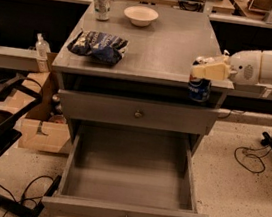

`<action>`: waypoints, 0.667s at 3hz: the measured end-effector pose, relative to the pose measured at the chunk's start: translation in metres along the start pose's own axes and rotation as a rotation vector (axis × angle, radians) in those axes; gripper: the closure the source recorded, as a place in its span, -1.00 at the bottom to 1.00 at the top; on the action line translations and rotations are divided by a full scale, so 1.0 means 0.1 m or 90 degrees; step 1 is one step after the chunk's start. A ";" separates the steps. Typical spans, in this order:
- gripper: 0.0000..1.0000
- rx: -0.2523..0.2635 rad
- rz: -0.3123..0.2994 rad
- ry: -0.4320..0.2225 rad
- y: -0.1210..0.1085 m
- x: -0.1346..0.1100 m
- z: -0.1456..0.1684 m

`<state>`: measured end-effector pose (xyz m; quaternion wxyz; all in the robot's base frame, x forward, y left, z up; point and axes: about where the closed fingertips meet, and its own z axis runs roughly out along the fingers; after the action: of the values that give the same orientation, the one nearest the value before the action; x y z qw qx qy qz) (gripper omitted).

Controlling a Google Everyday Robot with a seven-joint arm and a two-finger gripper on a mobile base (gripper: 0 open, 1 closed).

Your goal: Pick pepsi can from middle drawer and place on counter

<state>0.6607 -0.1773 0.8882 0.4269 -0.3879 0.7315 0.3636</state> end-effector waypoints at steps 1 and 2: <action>1.00 0.079 -0.026 -0.044 -0.11 -0.39 -0.09; 1.00 0.101 -0.073 -0.048 -0.19 -0.46 -0.05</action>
Offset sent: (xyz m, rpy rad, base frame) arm 0.0228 0.0016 0.0349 -0.0745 -0.2298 -0.0484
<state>0.6915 -0.1777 0.9280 0.5039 -0.3802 0.7178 0.2937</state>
